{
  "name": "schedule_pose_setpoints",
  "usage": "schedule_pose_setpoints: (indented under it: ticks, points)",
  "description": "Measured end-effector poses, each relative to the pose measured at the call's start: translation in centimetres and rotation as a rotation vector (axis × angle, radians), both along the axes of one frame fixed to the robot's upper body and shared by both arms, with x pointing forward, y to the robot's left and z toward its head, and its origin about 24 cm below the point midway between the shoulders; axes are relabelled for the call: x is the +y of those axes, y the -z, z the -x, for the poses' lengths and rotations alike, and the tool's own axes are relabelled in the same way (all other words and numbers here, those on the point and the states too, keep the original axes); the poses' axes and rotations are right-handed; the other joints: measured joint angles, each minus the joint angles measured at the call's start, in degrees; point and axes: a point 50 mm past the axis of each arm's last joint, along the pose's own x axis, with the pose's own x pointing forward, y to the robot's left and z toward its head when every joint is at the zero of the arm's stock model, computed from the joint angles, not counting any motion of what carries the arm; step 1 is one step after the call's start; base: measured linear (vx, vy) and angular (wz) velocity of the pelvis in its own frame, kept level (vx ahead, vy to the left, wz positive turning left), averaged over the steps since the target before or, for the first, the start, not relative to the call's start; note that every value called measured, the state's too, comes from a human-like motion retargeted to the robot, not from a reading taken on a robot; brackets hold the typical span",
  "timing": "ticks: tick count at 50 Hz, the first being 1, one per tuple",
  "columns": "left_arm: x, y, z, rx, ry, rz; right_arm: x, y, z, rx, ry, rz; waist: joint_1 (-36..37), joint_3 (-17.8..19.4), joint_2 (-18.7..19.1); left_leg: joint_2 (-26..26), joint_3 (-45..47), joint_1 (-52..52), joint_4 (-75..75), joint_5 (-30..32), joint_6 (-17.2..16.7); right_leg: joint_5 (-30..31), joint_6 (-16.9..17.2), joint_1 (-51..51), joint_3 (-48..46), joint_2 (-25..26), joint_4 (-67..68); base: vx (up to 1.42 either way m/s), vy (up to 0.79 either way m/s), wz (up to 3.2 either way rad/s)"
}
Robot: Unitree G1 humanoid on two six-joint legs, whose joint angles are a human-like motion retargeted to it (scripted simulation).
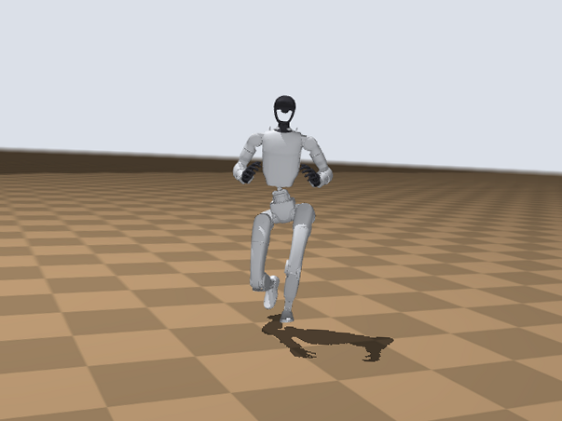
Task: Run
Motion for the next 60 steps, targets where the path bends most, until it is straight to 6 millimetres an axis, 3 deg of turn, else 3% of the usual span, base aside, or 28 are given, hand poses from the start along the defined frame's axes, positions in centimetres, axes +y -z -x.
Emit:
schedule_pose_setpoints:
  ticks: [3, 6, 10, 13, 15, 17, 20, 22, 24, 26, 30, 31, 34, 37, 40, 42, 45, 47, 50, 52, 55, 57, 60]
  points:
    - [-0.8, -3.0, -2.5, -0.160, 0.008, -0.081, -0.5, 2.8, 1.2, 0.132, 0.009, 0.057, -3.69, 1.86, 0.85, 1.05, -2.56, 6.97, 3.25, -7.89, 0.05, -6.00, -5.01, -9.19, 0.29, -1.38, 8.92, 0.00, 0.00, 0.00]
    - [-1.7, -5.1, -4.6, -0.249, 0.020, -0.089, -1.7, 3.4, 2.3, 0.178, 0.015, 0.071, -6.85, 2.80, 3.95, 1.55, -3.99, 17.62, -2.94, -8.63, -0.84, -10.81, -7.28, -19.00, -0.10, 1.16, 4.47, 0.02, 0.08, -0.09]
    - [-3.0, -5.1, -4.7, -0.246, 0.094, -0.051, -3.0, 3.3, 3.8, 0.210, 0.012, 0.063, -9.98, 0.96, 9.89, 6.98, -5.70, 29.62, -10.10, 2.31, -9.50, -9.93, -5.44, -24.12, -3.94, 10.54, -21.04, 0.07, -0.04, 0.18]
    - [-4.1, -3.9, -3.6, -0.203, 0.175, -0.043, -3.4, 2.8, 4.0, 0.191, 0.024, 0.051, -8.60, -1.29, 14.03, 13.85, -6.86, 30.05, -1.72, 12.91, -14.51, -5.39, -3.92, -23.09, -4.66, 19.30, -38.09, -0.01, -0.08, 0.21]
    - [-4.4, -2.5, -2.8, -0.144, 0.197, -0.042, -3.2, 1.9, 3.5, 0.140, 0.030, 0.036, -6.81, -1.67, 14.69, 17.31, -6.42, 29.21, 9.05, 16.33, -14.20, -5.90, -5.82, -22.72, -4.60, 21.58, -35.44, -0.05, -0.07, 0.27]
    - [-4.2, -0.9, -2.1, -0.060, 0.188, -0.057, -3.1, 0.4, 2.3, 0.046, 0.050, 0.039, -4.30, -0.85, 14.64, 21.50, -6.04, 26.54, 21.83, 15.92, -11.75, -10.61, -10.11, -21.31, -4.70, 22.65, -27.99, -0.05, -0.07, 0.33]
    - [-2.9, 1.6, -1.3, 0.077, 0.122, -0.095, -3.1, -3.0, -0.4, -0.146, 0.115, 0.071, 0.51, 2.32, 13.52, 26.74, -6.15, 18.80, 38.29, 10.03, -5.78, -20.33, -15.47, -17.49, -3.93, 23.04, -18.31, -0.04, -0.06, 0.42]
    - [-1.8, 2.2, -0.9, 0.123, 0.082, -0.102, -3.0, -6.0, -2.6, -0.291, 0.164, 0.077, 3.50, 4.88, 11.97, 26.84, -6.22, 10.52, 41.40, 5.15, -2.40, -24.50, -15.93, -13.37, -2.58, 22.06, -17.11, -0.04, -0.03, 0.63]
    - [-0.5, 2.3, -0.2, 0.148, 0.050, -0.083, -2.4, -8.5, -3.8, -0.401, 0.174, 0.028, 5.54, 6.17, 9.81, 23.98, -4.90, 3.04, 36.04, 2.27, -1.23, -24.28, -14.05, -8.33, -0.87, 20.20, -19.09, 0.00, 0.03, 0.71]
    - [0.6, 2.3, 0.9, 0.172, 0.031, -0.054, -1.6, -9.7, -3.9, -0.448, 0.139, -0.030, 6.83, 5.96, 7.19, 19.46, -2.27, -1.47, 22.94, 2.16, -2.56, -19.34, -9.84, -2.83, 0.88, 17.58, -22.93, 0.04, 0.07, 0.78]
    - [1.4, 2.0, 2.2, 0.187, 0.023, 0.024, 0.0, -8.3, -2.5, -0.381, 0.011, -0.068, 5.97, 2.41, 2.01, 6.57, 1.34, -1.59, -11.44, 10.22, -8.58, -2.81, -0.36, 4.14, 1.96, 9.55, -24.40, 0.02, 0.07, 0.90]
    - [1.1, 1.7, 2.0, 0.164, 0.026, 0.039, 0.3, -7.5, -2.2, -0.340, -0.014, -0.064, 5.02, 1.99, 1.36, 4.67, 1.28, -0.67, -12.79, 10.93, -8.26, -0.30, 0.32, 4.39, 1.98, 7.93, -20.82, -0.02, 0.06, 0.58]
    - [-0.1, -0.6, 0.8, 0.030, 0.060, 0.031, 0.8, -4.2, -1.0, -0.183, -0.055, -0.025, 1.50, 1.69, 0.17, 1.47, 0.72, 2.15, -6.81, 6.66, -4.23, 1.73, -0.37, 2.28, 1.28, 2.69, -5.63, -0.01, 0.01, 0.10]
    - [-1.2, -4.3, -1.9, -0.179, 0.072, -0.065, 0.5, -0.8, 0.1, -0.016, -0.068, 0.045, -2.87, 3.60, 0.47, 0.55, -1.44, 9.34, -1.21, -3.52, -0.19, -5.28, -4.36, -6.48, 1.46, -0.34, 6.93, -0.01, 0.05, -0.23]
    - [-2.2, -7.3, -4.4, -0.307, 0.063, -0.082, -0.5, 0.5, 1.4, 0.076, -0.081, 0.061, -6.60, 4.86, 3.77, 2.51, -3.58, 21.01, -5.18, -6.94, -1.97, -11.95, -7.50, -17.38, 0.27, 2.69, 2.88, 0.04, 0.02, -0.35]
    - [-3.0, -7.8, -4.8, -0.325, 0.098, -0.044, -1.4, 0.8, 2.4, 0.121, -0.082, 0.043, -8.54, 4.10, 6.98, 5.40, -4.26, 28.25, -8.79, -3.09, -6.16, -13.27, -7.39, -21.42, -1.99, 7.20, -10.41, 0.07, -0.04, -0.15]
    - [-4.3, -6.8, -4.2, -0.295, 0.181, -0.015, -2.3, 0.6, 3.1, 0.130, -0.069, 0.025, -9.13, 1.83, 11.94, 12.33, -5.18, 32.57, -4.06, 6.75, -12.00, -10.89, -6.01, -22.60, -3.62, 16.72, -32.07, 0.01, -0.08, 0.00]
    - [-4.7, -5.1, -3.5, -0.217, 0.209, -0.013, -2.1, -0.4, 2.5, 0.071, -0.063, 0.009, -7.75, 1.67, 12.81, 16.07, -5.13, 31.80, 7.58, 12.00, -12.29, -11.63, -8.14, -21.87, -3.33, 19.49, -30.38, -0.05, -0.07, 0.09]
    - [-4.3, -1.5, -2.5, -0.035, 0.189, -0.032, -1.8, -3.3, 0.5, -0.090, -0.033, 0.017, -3.03, 3.54, 12.64, 22.93, -4.53, 25.64, 28.42, 13.67, -8.22, -18.17, -14.08, -17.96, -2.95, 21.45, -20.79, -0.05, -0.07, 0.10]
    - [-3.3, -0.2, -2.0, 0.052, 0.170, -0.047, -1.6, -6.3, -1.6, -0.242, 0.026, 0.034, 1.19, 5.93, 11.55, 25.90, -4.61, 16.91, 36.69, 9.03, -3.50, -22.26, -15.46, -13.38, -2.21, 21.14, -18.96, -0.03, -0.07, 0.33]
    - [-1.3, 0.1, -0.5, 0.108, 0.143, -0.020, -0.9, -9.9, -3.3, -0.417, 0.064, -0.044, 6.03, 7.37, 8.38, 23.30, -2.39, 4.83, 30.89, 3.65, -0.90, -20.56, -12.11, -5.01, 0.23, 18.68, -22.87, 0.02, 0.02, 0.52]
    - [-0.2, 0.3, 0.8, 0.131, 0.119, 0.009, -0.4, -10.2, -3.2, -0.431, 0.039, -0.100, 7.72, 6.49, 5.67, 18.14, 0.61, 1.14, 15.56, 4.27, -3.25, -13.36, -6.87, 0.42, 1.38, 15.41, -26.32, 0.06, 0.08, 0.72]
    - [0.8, 0.7, 2.0, 0.150, 0.073, 0.069, 0.2, -8.9, -2.4, -0.380, -0.017, -0.119, 7.29, 3.97, 1.69, 6.87, 3.32, 0.76, -13.17, 10.75, -8.39, -0.23, 0.43, 5.60, 1.45, 8.34, -26.62, 0.02, 0.08, 0.86]
